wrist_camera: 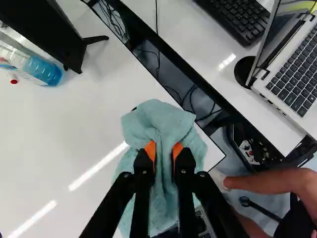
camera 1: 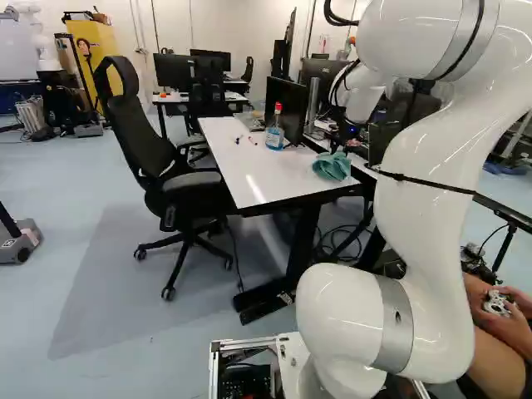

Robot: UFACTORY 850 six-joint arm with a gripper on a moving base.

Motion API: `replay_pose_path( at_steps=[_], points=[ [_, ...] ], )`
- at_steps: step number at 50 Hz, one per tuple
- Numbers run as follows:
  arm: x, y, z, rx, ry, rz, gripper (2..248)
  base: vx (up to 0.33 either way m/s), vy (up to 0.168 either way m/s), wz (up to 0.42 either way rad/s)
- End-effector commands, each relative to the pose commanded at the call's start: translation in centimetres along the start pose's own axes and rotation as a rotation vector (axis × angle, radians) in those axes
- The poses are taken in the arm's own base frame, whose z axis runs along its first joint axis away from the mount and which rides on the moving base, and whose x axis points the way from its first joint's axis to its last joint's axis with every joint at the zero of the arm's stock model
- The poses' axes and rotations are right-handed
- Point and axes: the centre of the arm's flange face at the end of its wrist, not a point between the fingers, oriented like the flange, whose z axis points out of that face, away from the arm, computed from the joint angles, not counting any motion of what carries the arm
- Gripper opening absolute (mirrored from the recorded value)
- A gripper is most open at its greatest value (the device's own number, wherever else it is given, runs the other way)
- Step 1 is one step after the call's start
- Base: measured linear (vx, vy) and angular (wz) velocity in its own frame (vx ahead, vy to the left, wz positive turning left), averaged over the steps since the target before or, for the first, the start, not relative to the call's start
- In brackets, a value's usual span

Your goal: Clean the table with the green towel

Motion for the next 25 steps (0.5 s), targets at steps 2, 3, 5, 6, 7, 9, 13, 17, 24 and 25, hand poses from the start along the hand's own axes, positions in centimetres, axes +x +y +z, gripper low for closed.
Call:
replay_pose_path(
  at_steps=[2,3,5,6,7,9,13,17,24,25],
  points=[
    [0.0,0.0,0.0,0.0,0.0,0.0,63,0.0,0.0,0.0],
    [0.0,0.0,0.0,0.0,0.0,0.0,63,0.0,0.0,0.0],
    [0.0,0.0,0.0,0.0,0.0,0.0,96,0.0,0.0,0.0],
    [0.0,0.0,0.0,0.0,0.0,0.0,96,0.0,0.0,0.0],
    [0.0,0.0,0.0,0.0,0.0,0.0,96,0.0,0.0,0.0],
    [0.0,0.0,0.0,0.0,0.0,0.0,96,0.0,0.0,0.0],
    [0.0,0.0,0.0,0.0,0.0,0.0,131,0.0,0.0,0.0],
    [0.0,0.0,0.0,0.0,0.0,0.0,168,0.0,0.0,0.0],
    [0.0,0.0,0.0,0.0,0.0,0.0,204,0.0,0.0,0.0],
    [0.0,0.0,0.0,0.0,0.0,0.0,204,0.0,0.0,0.0]
  ],
)
